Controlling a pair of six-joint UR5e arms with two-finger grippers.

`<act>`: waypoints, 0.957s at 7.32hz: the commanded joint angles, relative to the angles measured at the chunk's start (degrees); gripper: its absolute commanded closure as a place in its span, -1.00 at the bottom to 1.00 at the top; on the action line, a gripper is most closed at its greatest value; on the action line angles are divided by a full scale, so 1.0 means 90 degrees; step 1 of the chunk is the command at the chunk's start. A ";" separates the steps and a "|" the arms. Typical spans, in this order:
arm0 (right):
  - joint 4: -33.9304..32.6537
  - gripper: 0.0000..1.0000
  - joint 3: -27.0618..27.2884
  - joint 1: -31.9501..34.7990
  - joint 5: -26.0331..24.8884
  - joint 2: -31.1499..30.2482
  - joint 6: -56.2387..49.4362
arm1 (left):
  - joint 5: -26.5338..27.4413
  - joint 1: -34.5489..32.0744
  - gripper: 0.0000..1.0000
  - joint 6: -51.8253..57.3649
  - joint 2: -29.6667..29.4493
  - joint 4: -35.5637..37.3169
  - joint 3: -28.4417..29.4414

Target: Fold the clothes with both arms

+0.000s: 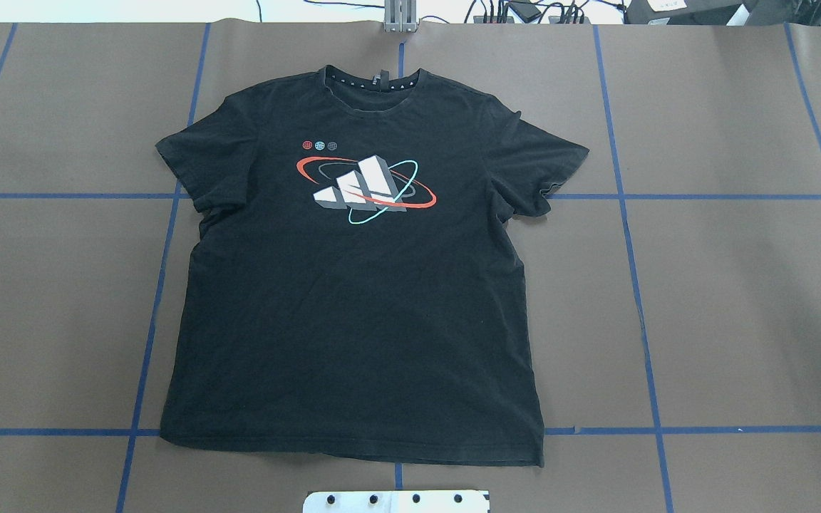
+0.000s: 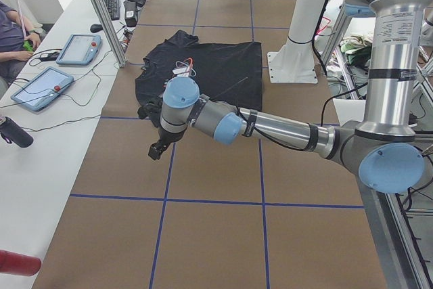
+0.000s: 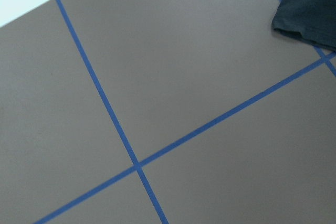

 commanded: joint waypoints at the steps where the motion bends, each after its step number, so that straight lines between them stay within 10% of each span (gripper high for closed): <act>1: 0.0011 -0.97 -0.0269 -0.0422 -0.0030 0.0822 0.0462 | -0.0045 0.0217 -1.00 -0.0773 -0.0829 -0.0480 0.1151; 4: 0.0311 -0.97 -0.1691 -0.0979 -0.0069 0.2237 0.1175 | -0.0085 0.1024 -1.00 -0.3083 -0.0901 -0.1862 0.1183; 7: 0.3398 -0.97 -0.3497 -0.1661 -0.0476 0.2572 0.2997 | -0.0065 0.1291 -1.00 -0.3212 -0.0900 -0.1906 0.1203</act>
